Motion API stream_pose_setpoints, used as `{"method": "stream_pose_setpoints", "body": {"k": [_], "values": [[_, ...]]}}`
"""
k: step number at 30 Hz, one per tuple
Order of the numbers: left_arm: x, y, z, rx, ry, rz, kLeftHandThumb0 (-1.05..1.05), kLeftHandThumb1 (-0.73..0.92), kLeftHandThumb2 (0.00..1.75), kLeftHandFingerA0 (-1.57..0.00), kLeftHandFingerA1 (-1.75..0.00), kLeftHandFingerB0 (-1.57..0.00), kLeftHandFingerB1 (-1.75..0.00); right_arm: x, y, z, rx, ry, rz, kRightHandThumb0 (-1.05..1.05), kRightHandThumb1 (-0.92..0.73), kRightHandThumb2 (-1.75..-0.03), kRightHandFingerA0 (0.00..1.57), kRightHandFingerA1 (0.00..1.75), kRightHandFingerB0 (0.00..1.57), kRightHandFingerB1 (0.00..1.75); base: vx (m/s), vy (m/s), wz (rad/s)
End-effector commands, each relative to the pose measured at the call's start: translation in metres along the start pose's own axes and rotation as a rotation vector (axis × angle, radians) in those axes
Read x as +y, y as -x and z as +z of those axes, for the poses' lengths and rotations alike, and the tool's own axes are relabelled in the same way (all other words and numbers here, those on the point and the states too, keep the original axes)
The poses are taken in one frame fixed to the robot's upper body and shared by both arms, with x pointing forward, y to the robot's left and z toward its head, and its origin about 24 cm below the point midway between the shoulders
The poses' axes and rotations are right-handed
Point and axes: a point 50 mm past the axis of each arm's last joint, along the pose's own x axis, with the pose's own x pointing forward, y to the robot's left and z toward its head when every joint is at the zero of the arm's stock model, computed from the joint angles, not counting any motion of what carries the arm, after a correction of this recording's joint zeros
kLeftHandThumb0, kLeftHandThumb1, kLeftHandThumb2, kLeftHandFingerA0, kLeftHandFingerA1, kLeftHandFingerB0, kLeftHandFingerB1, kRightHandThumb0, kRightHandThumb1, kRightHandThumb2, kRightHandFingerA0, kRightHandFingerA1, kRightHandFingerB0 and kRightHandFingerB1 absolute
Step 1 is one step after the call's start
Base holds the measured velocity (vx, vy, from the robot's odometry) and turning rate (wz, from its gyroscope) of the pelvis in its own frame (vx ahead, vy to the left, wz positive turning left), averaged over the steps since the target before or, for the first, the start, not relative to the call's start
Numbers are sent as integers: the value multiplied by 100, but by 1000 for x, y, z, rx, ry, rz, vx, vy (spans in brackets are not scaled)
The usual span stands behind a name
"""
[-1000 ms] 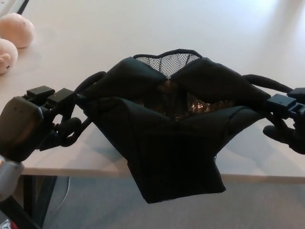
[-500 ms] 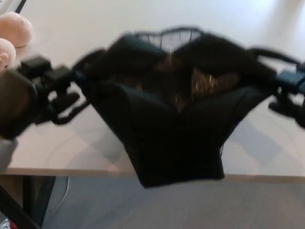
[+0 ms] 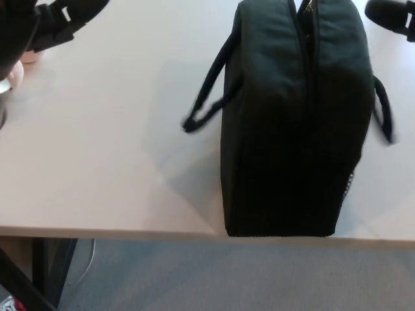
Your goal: A lunch bag is kept on the middle of the desk and the robot uses both its hands to grab the opening of the bag from the left and right and moves its hands away from each other to spread the bag open
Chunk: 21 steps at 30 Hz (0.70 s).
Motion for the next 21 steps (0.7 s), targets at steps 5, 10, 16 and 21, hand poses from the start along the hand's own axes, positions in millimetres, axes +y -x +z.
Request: {"method": "stream_pose_setpoints", "body": {"k": [5, 10, 16, 21], "values": [[21, -27, -9, 102, 2, 13, -54, 73, 61, -32, -38, -29, -29, -26, -42, -15, 197, -154, 22, -82, -61, -93, 15, 42, 8, 38, 0, 0, 0], [23, -18, -13, 145, -7, -3, -55, 75, 62, -31, -36, -26, -28, -29, -31, -17, 232, -174, 58, -84, -63, -101, 7, 34, 6, 22, 0, 0, 0], [28, 7, -10, 197, 47, 30, -56, 78, 64, -26, -33, -24, -29, -52, -2, -19, 242, -135, 21, -92, -70, -105, 9, 18, 8, 16, 0, 0, 0], [54, 39, 5, 222, 16, 81, -51, 81, 66, -20, -34, -20, -28, -86, 38, -8, 210, -69, 21, -90, -62, -85, 0, 16, 0, 17, 0, 0, 0]]}}
